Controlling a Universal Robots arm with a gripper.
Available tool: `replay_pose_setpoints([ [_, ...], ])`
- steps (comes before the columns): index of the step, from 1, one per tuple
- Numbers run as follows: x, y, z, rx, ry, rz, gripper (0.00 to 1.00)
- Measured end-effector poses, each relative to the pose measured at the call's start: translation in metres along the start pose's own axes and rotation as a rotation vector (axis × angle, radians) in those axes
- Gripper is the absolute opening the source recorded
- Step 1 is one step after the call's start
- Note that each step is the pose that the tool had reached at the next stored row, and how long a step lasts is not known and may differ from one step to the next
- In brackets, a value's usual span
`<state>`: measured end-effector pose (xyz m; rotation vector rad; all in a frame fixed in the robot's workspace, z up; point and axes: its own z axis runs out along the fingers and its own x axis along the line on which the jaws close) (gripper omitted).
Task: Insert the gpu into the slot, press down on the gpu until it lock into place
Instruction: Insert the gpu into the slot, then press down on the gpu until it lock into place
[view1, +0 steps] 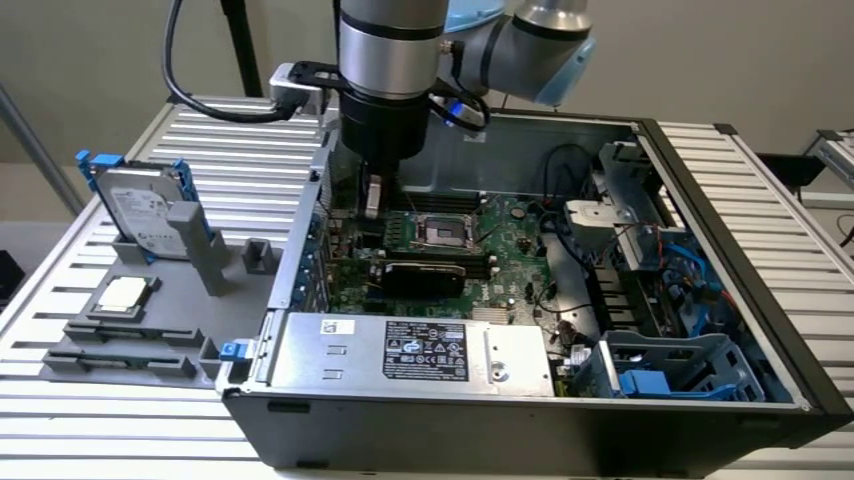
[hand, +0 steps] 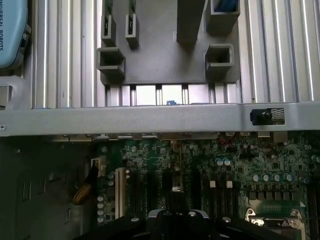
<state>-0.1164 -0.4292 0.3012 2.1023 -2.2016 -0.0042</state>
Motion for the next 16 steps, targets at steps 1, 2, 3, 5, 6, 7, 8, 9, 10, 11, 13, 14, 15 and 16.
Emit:
replay_pose_setpoints([
  [1, 0.0, -0.0008, -0.0006, 0.0033, -0.0006, -0.003, 0.11],
  [2, 0.001, -0.002, -0.0012, 0.0065, -0.0014, -0.005, 0.11],
  [3, 0.001, -0.0036, -0.0021, 0.0076, -0.002, -0.008, 0.11],
  [5, 0.002, -0.0076, -0.0047, 0.0082, -0.0036, -0.011, 0.11],
  [6, 0.002, -0.0109, -0.0066, 0.0082, -0.0045, -0.012, 0.11],
  [7, 0.002, -0.0156, -0.0091, 0.0082, -0.0052, -0.013, 0.11],
  [8, 0.002, -0.0197, -0.0114, 0.0082, -0.0057, -0.013, 0.11],
  [9, 0.002, -0.0243, -0.0136, 0.008, -0.0063, -0.013, 0.11],
  [10, 0.002, -0.0279, -0.0153, 0.0072, -0.007, -0.014, 0.11],
  [11, 0.002, -0.0291, -0.0156, 0.0035, -0.0071, -0.015, 0.11],
  [13, 0.002, -0.029, -0.0156, 0.0029, -0.0071, -0.015, 0.11],
  [14, 0.002, -0.029, -0.0156, 0.0028, -0.007, -0.015, 0.11],
  [15, 0.002, -0.029, -0.0156, 0.0028, -0.007, -0.015, 0.11],
  [16, 0.002, -0.029, -0.0156, 0.0027, -0.007, -0.015, 0.11],
])
